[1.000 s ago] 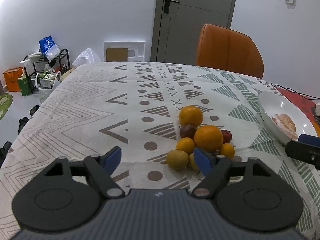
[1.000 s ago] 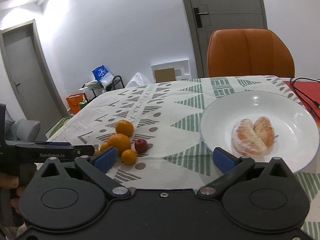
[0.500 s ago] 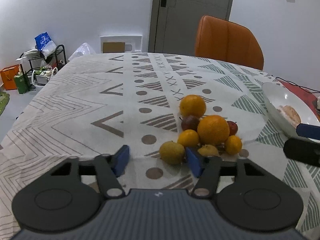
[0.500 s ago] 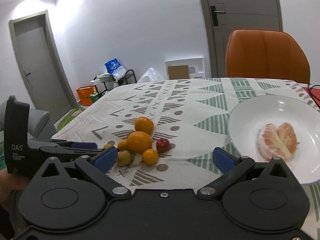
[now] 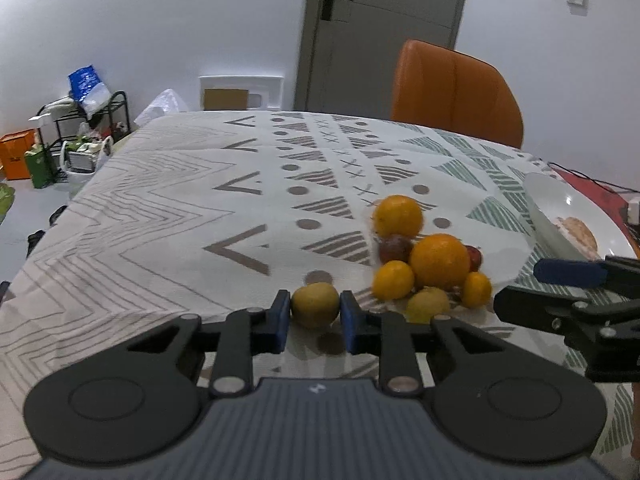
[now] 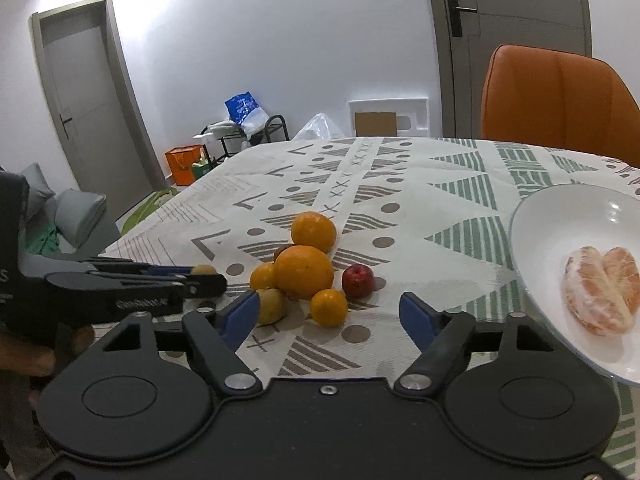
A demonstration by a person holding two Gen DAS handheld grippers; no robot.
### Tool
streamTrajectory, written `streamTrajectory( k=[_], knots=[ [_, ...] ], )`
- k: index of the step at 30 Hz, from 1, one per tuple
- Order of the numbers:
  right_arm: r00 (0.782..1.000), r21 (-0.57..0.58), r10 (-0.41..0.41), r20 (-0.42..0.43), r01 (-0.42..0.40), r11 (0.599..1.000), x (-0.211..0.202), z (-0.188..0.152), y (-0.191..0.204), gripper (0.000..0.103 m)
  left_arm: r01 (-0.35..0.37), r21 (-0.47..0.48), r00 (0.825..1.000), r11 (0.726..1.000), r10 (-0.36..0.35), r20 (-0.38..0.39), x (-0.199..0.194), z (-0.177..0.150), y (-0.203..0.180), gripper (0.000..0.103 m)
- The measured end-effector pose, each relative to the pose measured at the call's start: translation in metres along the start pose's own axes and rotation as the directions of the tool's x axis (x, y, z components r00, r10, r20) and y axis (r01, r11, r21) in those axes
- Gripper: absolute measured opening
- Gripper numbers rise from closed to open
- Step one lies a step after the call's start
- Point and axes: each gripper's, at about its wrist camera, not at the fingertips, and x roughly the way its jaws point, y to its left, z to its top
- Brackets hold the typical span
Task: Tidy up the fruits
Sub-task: 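Grasp a yellow-green round fruit from the pile with the left tool, then grasp a small orange kumquat with the right tool while the left tool holds its fruit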
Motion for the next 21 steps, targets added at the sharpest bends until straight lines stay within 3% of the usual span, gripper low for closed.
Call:
streamTrajectory(
  k=[13,17,21],
  knots=[
    [0.998,0.006,-0.015,-0.055,0.015,1.0,0.023,-0.001,0.0,0.043,-0.017,-0.037,1.0,0.999,0.018,0.025,-0.011,0.0,0.018,0.025],
    [0.998,0.004,-0.02,-0.065,0.021,1.0,0.028,-0.001,0.002,0.022,-0.015,-0.049,0.999,0.999,0.017,0.032,-0.014,0.0,0.022,0.025],
    [0.999,-0.001,-0.022,-0.038,0.022,1.0,0.019,-0.001,0.003,0.022,-0.017,-0.048,0.999,0.999,0.019,0.04,-0.017,0.002,0.021,0.025]
  ],
)
